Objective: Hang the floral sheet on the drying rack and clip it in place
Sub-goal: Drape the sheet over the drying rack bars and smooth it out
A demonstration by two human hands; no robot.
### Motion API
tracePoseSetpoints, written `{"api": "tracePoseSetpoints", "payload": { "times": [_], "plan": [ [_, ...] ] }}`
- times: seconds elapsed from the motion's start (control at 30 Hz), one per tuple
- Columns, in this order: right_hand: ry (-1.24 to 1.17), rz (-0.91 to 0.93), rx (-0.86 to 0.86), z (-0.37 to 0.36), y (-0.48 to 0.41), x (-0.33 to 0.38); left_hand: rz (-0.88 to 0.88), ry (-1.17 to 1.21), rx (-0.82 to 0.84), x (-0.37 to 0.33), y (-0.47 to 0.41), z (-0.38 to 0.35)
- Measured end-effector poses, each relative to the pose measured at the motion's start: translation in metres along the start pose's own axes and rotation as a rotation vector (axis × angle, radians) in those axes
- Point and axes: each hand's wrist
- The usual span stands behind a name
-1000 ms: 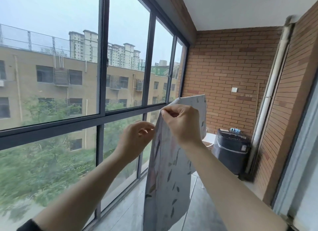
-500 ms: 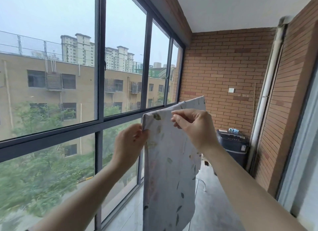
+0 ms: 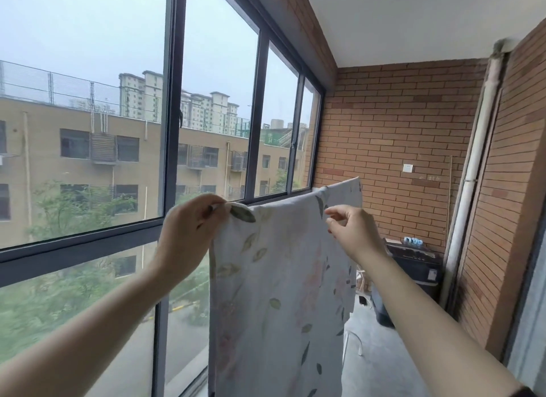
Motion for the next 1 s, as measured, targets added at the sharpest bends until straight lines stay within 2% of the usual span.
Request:
{"api": "tracePoseSetpoints", "payload": {
  "times": [0.13,0.27,0.4,0.57,0.63,0.77,0.93,1.0],
  "plan": [
    [0.130,0.108,0.015,-0.019,-0.065,-0.029,-0.011,-0.191,-0.121,0.013,-0.010,0.006],
    [0.211,0.228,0.153,-0.041,-0.124,-0.059,0.072,-0.292,-0.226,0.023,-0.024,-0.002],
    [0.039,0.304,0.376,-0.042,-0.159,-0.080,0.160,-0.303,-0.333,0.025,-0.033,-0.012],
    [-0.208,0.286,0.759,-0.015,-0.179,-0.083,0.211,-0.338,-0.413,0.026,-0.041,-0.015],
    [-0.323,0.252,0.753,-0.015,-0.182,-0.084,0.229,-0.315,-0.438,0.027,-0.042,-0.014],
    [-0.443,0.239,0.554,-0.028,-0.186,-0.084,0.240,-0.317,-0.452,0.023,-0.039,-0.017],
    [-0.362,0.298,0.504,-0.032,-0.195,-0.067,0.207,-0.331,-0.470,0.009,-0.037,-0.013],
    [-0.238,0.361,0.516,-0.034,-0.194,-0.061,0.190,-0.331,-0.495,0.001,-0.033,-0.012]
  ]
}}
Point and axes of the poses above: each hand's wrist, its own y-axis away from the middle knuckle, its own z-axis out of the back of the hand, x = y × z, and after that the axes turned 2 degrees about y, right-handed
